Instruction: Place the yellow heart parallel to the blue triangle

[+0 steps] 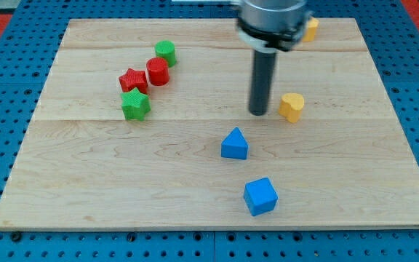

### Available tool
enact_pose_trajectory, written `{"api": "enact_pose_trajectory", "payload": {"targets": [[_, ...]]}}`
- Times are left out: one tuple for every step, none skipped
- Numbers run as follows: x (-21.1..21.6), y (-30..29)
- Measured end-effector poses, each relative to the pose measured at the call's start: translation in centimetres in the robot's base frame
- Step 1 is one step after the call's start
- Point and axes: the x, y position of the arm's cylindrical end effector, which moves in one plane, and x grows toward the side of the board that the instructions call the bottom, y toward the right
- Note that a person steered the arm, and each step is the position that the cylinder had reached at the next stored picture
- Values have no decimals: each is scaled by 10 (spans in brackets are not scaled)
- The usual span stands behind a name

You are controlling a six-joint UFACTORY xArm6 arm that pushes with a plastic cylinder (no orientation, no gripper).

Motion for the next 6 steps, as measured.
{"api": "enact_pose_trajectory", "payload": {"targets": [[-24, 11], [-11, 54], [-43, 59], [-20, 95], [30, 105], [24, 104]]}}
